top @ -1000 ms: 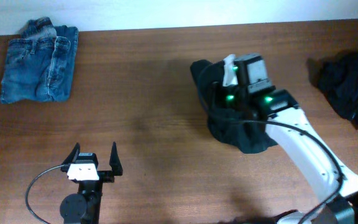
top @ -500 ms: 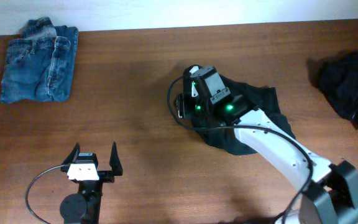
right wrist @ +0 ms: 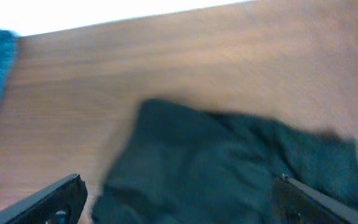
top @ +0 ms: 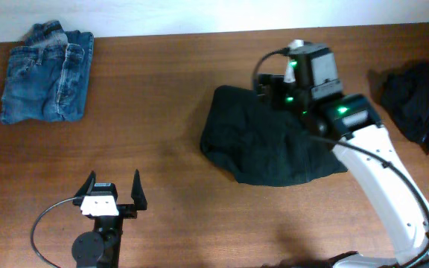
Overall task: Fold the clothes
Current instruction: 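Drag the black pants with the right gripper toward the table center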
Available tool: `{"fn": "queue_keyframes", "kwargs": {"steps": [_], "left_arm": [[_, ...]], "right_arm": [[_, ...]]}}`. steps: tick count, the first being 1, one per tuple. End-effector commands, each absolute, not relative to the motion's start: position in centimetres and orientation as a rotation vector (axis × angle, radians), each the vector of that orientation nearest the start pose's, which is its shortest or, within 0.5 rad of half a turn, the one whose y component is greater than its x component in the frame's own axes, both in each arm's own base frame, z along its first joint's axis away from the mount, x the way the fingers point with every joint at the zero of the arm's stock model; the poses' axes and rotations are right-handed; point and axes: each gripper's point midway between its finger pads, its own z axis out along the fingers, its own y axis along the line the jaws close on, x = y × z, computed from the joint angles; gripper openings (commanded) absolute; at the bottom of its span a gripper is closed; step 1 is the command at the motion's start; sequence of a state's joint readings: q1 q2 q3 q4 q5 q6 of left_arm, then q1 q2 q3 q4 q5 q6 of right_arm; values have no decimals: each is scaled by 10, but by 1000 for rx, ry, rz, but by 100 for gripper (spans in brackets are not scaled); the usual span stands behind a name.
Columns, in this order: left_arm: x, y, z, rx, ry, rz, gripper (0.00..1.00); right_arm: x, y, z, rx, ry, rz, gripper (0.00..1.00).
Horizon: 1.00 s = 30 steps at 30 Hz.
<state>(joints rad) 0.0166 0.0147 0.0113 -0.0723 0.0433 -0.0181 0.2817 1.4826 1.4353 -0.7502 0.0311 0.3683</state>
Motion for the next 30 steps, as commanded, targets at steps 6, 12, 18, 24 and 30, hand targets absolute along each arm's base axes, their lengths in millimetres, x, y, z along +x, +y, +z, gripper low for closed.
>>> {"fn": "queue_keyframes", "kwargs": {"steps": [6, 12, 18, 24, 30], "left_arm": [[246, 0, 157, 1, 1648, -14, 99], [246, 0, 157, 1, 1648, -14, 99], [246, 0, 157, 1, 1648, -14, 99], [246, 0, 157, 1, 1648, -14, 99], [246, 0, 157, 1, 1648, -14, 99]], "right_arm": [[382, 36, 191, 425, 2612, 226, 99], [371, 55, 132, 448, 2787, 392, 99], [366, 72, 82, 503, 2930, 480, 99], [363, 73, 60, 561, 2988, 478, 99], [364, 80, 62, 545, 2987, 525, 100]]}}
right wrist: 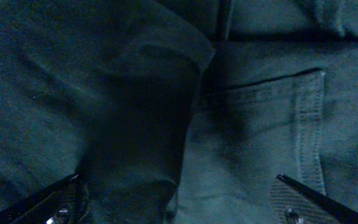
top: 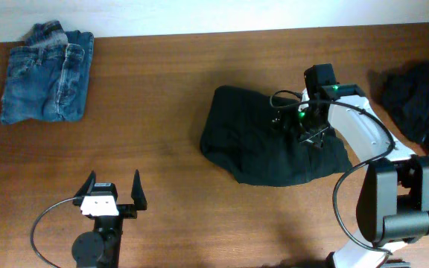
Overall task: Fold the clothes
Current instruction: 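Drag the black pants with the right gripper toward the table center, then lay the black pants out leftward with the right gripper, spreading them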
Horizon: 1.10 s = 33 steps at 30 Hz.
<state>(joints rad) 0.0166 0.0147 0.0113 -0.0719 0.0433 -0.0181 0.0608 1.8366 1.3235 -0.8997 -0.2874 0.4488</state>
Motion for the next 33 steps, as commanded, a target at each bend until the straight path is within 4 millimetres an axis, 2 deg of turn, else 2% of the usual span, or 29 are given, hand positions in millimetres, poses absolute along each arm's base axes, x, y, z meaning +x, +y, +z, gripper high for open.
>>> {"fn": "queue_keyframes", "kwargs": {"steps": [1, 6, 8, 9, 12, 16, 17, 18, 24, 26, 29, 30, 33], "left_arm": [[246, 0, 157, 1, 1648, -14, 99], [246, 0, 157, 1, 1648, -14, 99], [246, 0, 157, 1, 1648, -14, 99], [246, 0, 157, 1, 1649, -15, 99], [246, 0, 157, 1, 1648, -14, 99], [246, 0, 157, 1, 1648, -14, 99], [246, 0, 157, 1, 1648, -14, 99], [246, 0, 157, 1, 1648, -14, 99], [246, 0, 157, 1, 1648, -15, 100], [246, 0, 157, 1, 1648, -14, 99], [246, 0, 157, 1, 1648, -15, 99], [246, 0, 157, 1, 1648, -14, 99], [246, 0, 157, 1, 1648, -14, 99]], "right_arm": [[363, 82, 62, 538, 2988, 526, 100], [365, 99, 63, 465, 2983, 552, 91], [366, 108, 63, 426, 2978, 562, 82], [365, 115, 63, 399, 2978, 565, 75], [365, 121, 63, 374, 2977, 568, 63], [366, 122, 64, 368, 2974, 569, 27], [366, 122, 64, 368, 2974, 570, 13], [366, 122, 64, 367, 2972, 570, 4], [368, 131, 75, 343, 2942, 655, 4], [373, 145, 95, 286, 2892, 751, 4], [378, 162, 117, 207, 2838, 792, 4], [379, 173, 126, 161, 2818, 812, 4], [379, 202, 137, 47, 2781, 839, 4]]}}
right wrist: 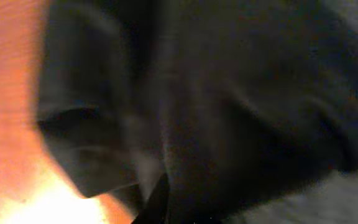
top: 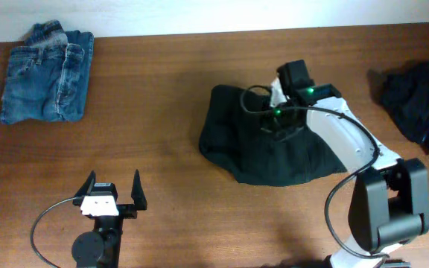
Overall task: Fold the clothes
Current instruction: 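Lay the black pants out leftward with the right gripper, spreading them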
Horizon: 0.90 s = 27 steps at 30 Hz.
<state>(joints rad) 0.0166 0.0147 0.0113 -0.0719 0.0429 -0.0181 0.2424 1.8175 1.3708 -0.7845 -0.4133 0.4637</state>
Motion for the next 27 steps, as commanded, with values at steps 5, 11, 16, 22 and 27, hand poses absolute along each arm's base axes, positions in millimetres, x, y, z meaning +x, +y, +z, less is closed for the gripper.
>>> {"fn": "queue_keyframes", "kwargs": {"steps": [5, 11, 16, 22, 27], "left_arm": [[246, 0, 157, 1, 1648, -15, 99], [246, 0, 157, 1, 1648, -14, 99], [246, 0, 157, 1, 1648, -15, 99], [246, 0, 157, 1, 1648, -14, 99], [246, 0, 157, 1, 1648, -14, 99]], "right_arm": [[372, 279, 160, -158, 2641, 954, 4], [358, 339, 184, -307, 2500, 1063, 4], [345, 374, 197, -335, 2425, 1096, 4], [336, 394, 197, -345, 2396, 1061, 4], [327, 415, 176, -331, 2441, 1107, 4]]}}
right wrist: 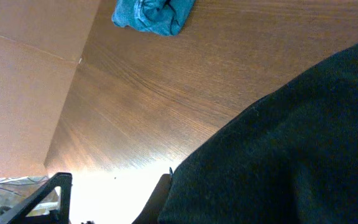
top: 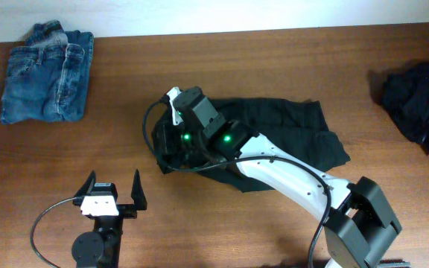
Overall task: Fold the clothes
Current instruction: 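Lay the black pants out leftward with the right gripper, spreading them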
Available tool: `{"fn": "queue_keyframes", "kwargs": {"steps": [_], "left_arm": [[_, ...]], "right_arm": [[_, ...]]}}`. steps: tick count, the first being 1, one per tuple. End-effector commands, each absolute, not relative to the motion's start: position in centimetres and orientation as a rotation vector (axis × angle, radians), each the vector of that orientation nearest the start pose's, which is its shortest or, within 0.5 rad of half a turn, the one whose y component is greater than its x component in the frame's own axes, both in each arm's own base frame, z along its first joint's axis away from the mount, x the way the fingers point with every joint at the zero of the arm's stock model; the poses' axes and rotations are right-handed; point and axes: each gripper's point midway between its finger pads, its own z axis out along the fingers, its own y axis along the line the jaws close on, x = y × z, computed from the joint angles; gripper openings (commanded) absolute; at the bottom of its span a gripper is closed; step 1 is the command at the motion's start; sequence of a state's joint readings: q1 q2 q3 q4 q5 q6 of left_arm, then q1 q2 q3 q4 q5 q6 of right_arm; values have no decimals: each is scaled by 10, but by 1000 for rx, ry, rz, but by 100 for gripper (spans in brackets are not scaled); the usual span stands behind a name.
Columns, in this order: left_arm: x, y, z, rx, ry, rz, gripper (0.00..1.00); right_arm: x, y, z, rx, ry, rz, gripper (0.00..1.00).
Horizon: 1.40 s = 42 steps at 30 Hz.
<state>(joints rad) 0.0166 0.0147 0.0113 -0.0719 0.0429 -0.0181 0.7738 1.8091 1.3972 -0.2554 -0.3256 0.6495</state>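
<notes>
A dark, nearly black garment (top: 289,138) lies stretched across the middle of the brown table (top: 125,112), from the centre-left out to the right. My right gripper (top: 168,145) sits at its left end, shut on the cloth's edge. In the right wrist view the dark garment (right wrist: 291,143) fills the lower right and hangs from my right gripper (right wrist: 166,196); only one dark finger shows beside it. Near the front edge my left gripper (top: 114,195) rests open with nothing in it, well short of the garment.
Folded blue jeans (top: 47,71) lie at the back left corner, and the jeans (right wrist: 154,14) also show at the top of the right wrist view. A crumpled dark pile of clothes (top: 419,104) sits at the far right edge.
My right gripper was over the garment's upper middle; now it is at the centre-left of the table, shut on the cloth. The garment, then bunched, now lies drawn out leftward and wider.
My right gripper stood open above the back of the bunched dark garment, then low over its right part by a pocket, still open. Then it was closed in the cloth near the middle. Now the garment's left end lies farther left, spread long. The left arm stayed still.
</notes>
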Motion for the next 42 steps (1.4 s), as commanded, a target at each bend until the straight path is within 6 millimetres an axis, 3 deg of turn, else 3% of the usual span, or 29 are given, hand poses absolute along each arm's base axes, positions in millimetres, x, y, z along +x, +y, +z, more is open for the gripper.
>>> {"fn": "queue_keyframes", "kwargs": {"steps": [1, 3, 11, 13, 14, 15, 16, 18, 22, 27, 29, 36, 40, 42], "left_arm": [[246, 0, 157, 1, 1648, -15, 99], [246, 0, 157, 1, 1648, -14, 100], [246, 0, 157, 1, 1648, -14, 99], [246, 0, 157, 1, 1648, -14, 99], [246, 0, 157, 1, 1649, -14, 99], [246, 0, 157, 1, 1648, -14, 99], [246, 0, 157, 1, 1648, -15, 99], [246, 0, 157, 1, 1648, -15, 99], [246, 0, 157, 1, 1648, -14, 99], [246, 0, 157, 1, 1648, -14, 99], [246, 0, 157, 1, 1648, -15, 99], [246, 0, 157, 1, 1648, -14, 99], [246, 0, 157, 1, 1649, -14, 99], [246, 0, 157, 1, 1648, -14, 99]], "right_arm": [[323, 418, 173, -342, 2450, 1113, 4], [317, 425, 163, -365, 2468, 1114, 4], [313, 441, 174, -404, 2402, 1165, 9], [310, 445, 177, -418, 2387, 1180, 27], [306, 450, 180, -434, 2372, 1197, 55], [304, 452, 181, -440, 2368, 1200, 71], [304, 453, 181, -444, 2364, 1204, 82], [301, 456, 183, -454, 2356, 1212, 93], [295, 464, 193, -508, 2309, 1276, 93], [280, 483, 231, -697, 2103, 1464, 95], [277, 485, 236, -719, 2076, 1493, 100], [277, 484, 237, -752, 2049, 1473, 99], [296, 473, 236, -733, 2043, 1428, 99], [317, 456, 229, -676, 2081, 1394, 99]]}}
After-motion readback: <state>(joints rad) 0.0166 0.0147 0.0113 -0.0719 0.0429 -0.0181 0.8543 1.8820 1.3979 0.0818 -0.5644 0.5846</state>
